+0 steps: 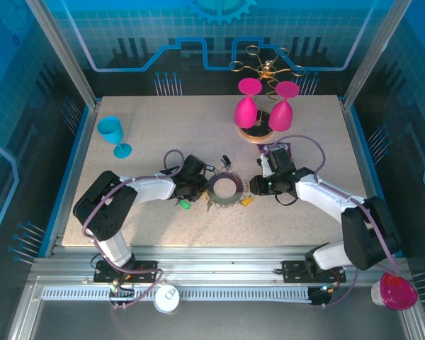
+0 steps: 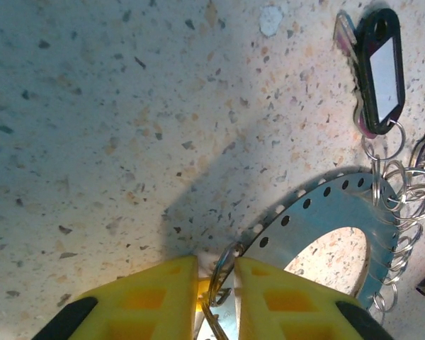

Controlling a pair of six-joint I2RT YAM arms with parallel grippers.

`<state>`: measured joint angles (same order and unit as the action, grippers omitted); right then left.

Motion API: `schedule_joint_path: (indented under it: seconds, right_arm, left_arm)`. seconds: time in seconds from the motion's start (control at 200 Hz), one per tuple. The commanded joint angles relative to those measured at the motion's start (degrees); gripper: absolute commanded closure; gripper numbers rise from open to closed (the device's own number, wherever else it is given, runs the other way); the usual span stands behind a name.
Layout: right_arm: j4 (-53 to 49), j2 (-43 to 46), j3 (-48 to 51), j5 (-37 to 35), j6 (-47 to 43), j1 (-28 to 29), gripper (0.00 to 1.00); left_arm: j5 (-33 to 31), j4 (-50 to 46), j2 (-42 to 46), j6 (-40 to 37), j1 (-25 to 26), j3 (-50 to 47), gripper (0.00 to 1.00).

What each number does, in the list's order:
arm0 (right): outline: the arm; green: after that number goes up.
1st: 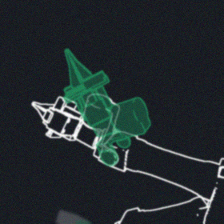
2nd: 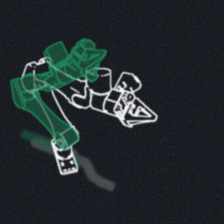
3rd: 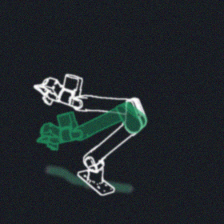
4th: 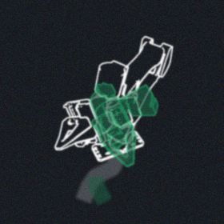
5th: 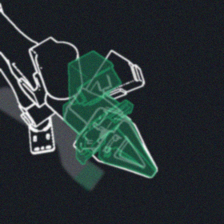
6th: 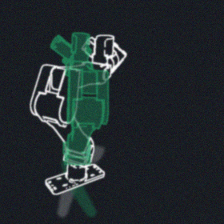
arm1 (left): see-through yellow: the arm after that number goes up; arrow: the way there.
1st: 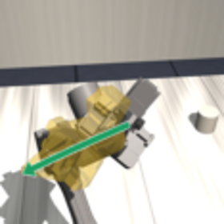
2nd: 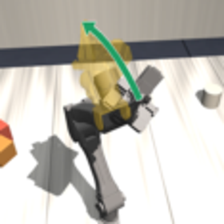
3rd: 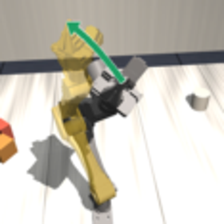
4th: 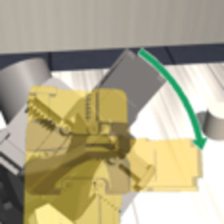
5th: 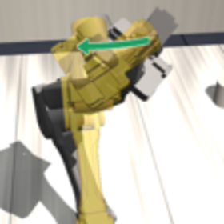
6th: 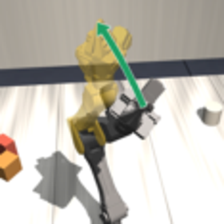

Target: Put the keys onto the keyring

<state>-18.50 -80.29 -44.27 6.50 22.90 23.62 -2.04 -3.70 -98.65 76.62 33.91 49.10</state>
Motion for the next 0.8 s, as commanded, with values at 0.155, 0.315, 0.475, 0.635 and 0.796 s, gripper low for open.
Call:
schedule_joint_path:
  seconds: [0.155, 0.315, 0.475, 0.635, 0.796]
  right_arm:
    - [-1.3, 2.3, 0.1, 0.3, 0.1, 0.3, 0.68]
    - [-1.6, 3.1, 0.2, 0.0, 0.0, 0.2, 0.68]
    - [-1.7, 4.1, 0.3, -0.1, 0.1, 0.2, 0.68]
    - [-1.1, 4.5, 0.3, 0.4, 0.0, 0.1, 0.68]
    - [-1.1, 5.5, -0.5, 2.3, -2.0, -1.5, 0.67]
  left_arm:
    - [-0.1, 2.5, -0.9, -1.0, -0.3, -0.1, 0.91]
    - [-1.3, 5.2, -0.2, -6.2, -0.2, -0.2, 1.0]
    - [-1.6, 10.0, 1.8, -16.2, 0.3, -0.8, 1.0]
    - [0.9, 17.8, 4.4, -28.1, 1.0, -3.3, 1.0]
    - [4.4, 22.8, 7.4, -40.3, 1.1, -5.6, 1.0]
